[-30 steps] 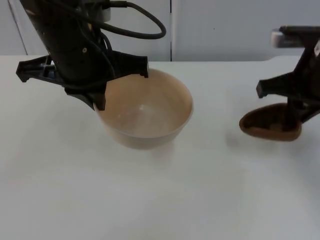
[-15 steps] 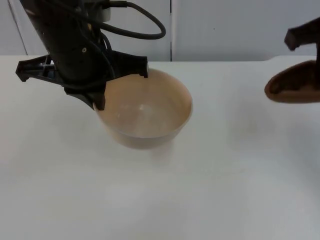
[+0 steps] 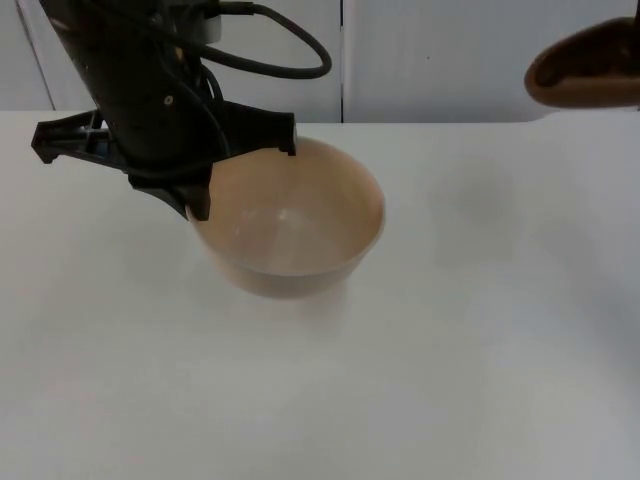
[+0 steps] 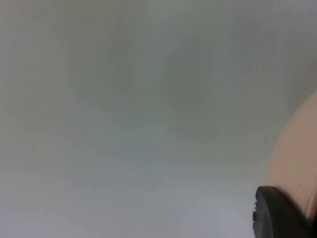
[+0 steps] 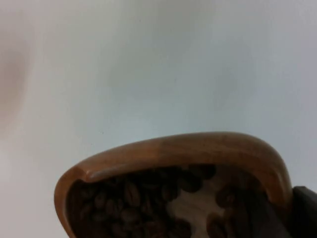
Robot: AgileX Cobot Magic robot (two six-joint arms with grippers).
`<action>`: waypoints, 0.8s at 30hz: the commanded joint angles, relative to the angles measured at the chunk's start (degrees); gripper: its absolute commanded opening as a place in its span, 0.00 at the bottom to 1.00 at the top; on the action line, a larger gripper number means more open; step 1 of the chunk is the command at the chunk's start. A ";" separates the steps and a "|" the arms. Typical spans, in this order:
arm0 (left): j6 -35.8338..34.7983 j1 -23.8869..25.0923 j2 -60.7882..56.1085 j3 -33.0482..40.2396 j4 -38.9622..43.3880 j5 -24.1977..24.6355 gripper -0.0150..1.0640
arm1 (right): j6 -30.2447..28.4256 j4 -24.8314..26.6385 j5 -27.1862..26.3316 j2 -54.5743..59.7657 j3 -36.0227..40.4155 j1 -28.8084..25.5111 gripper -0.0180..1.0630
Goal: Pick up the bowl with the left hand and pour the coffee beans from the cup into the bowl with the right hand.
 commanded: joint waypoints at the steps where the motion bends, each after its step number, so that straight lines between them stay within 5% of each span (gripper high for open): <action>1: -0.25 -0.06 -0.31 -0.42 0.29 -0.22 0.01 | -0.51 0.32 0.52 -0.58 -0.47 0.26 0.02; 10: -0.25 -0.06 -0.31 -0.42 0.29 -0.22 0.01 | 1.46 -0.28 0.27 -0.47 -0.47 5.83 0.02; 17: -0.49 -0.06 -0.31 -0.42 -0.05 -0.22 0.01 | 5.96 -6.29 -1.79 1.38 -2.10 13.03 0.02; 24: -8.29 -0.06 -0.31 -0.42 0.48 -1.57 0.01 | 6.99 -9.22 0.52 7.16 -8.35 16.78 0.02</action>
